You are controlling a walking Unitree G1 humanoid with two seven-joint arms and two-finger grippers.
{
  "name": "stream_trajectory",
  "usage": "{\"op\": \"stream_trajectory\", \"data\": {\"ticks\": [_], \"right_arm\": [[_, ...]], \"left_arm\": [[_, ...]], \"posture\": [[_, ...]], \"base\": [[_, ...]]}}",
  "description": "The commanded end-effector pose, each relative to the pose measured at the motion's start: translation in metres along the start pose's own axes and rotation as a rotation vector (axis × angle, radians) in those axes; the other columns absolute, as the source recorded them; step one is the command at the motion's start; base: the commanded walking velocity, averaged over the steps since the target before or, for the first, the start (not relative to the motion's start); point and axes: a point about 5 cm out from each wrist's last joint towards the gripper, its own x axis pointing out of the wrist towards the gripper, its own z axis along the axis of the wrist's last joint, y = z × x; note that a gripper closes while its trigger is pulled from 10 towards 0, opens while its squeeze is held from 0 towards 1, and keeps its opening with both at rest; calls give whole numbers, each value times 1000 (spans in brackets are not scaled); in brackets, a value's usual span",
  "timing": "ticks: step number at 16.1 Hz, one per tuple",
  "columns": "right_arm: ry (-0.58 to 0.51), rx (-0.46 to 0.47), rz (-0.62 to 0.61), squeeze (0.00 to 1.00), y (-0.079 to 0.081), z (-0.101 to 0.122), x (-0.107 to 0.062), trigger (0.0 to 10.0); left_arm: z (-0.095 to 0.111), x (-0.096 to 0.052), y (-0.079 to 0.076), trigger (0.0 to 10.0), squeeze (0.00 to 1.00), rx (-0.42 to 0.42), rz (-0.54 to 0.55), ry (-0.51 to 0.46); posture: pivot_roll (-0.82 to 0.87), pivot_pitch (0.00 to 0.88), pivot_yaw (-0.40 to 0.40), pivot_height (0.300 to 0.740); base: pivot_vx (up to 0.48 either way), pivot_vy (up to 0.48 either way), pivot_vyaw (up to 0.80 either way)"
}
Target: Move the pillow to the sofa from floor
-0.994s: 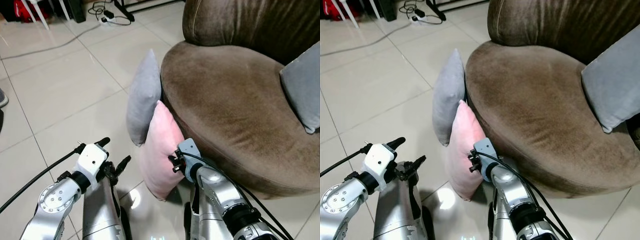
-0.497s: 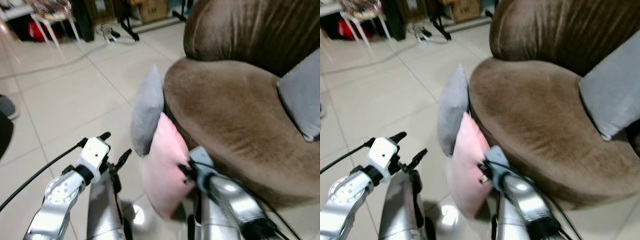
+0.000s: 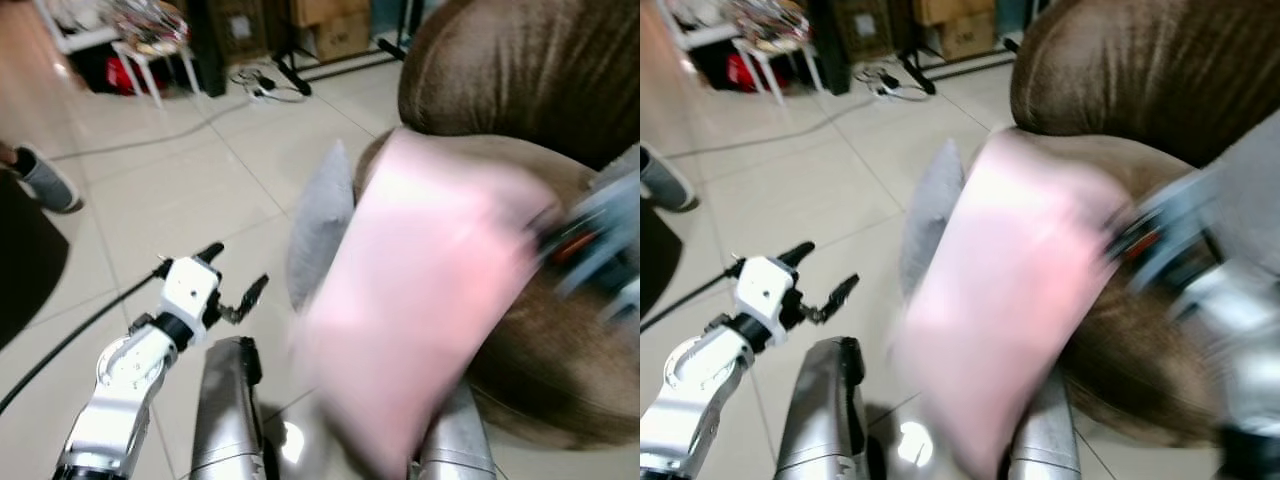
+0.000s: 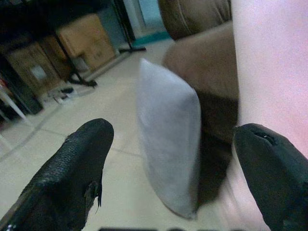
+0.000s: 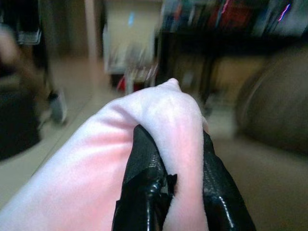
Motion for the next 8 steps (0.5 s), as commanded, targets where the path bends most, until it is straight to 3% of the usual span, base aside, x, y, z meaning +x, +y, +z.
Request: {"op": "stream_trajectory", "data": {"ticks": [1,2,3,4,6,8], "right_arm": [[-102,-52,-51,0,-18,33,-12,0],[-128,-157,-141,0,-38,65,-21,0],[-106,-262,-252,0,-51,82,-25,7255],[-82,-282,-314,0,-59,87,-24,10000],[-98,-267,-342,0,-55,81,-6,10000],[-29,-258,-409,0,-42,49,20,10000]], "left_arm": [[16,6,6,10000,553,13,17,-58],[29,12,10,10000,557,21,30,-105],[36,15,13,10000,553,25,44,-133],[42,17,14,10000,553,28,59,-151],[46,17,13,10000,545,33,71,-160],[44,15,12,10000,545,46,103,-135]], "posture": [[-89,0,74,451],[-90,0,70,451],[-88,0,62,451],[-88,0,62,451],[-77,0,42,451],[-70,0,30,456]], "base": [[0,0,0],[0,0,0],[0,0,0],[0,0,0],[0,0,0],[0,0,0]]}}
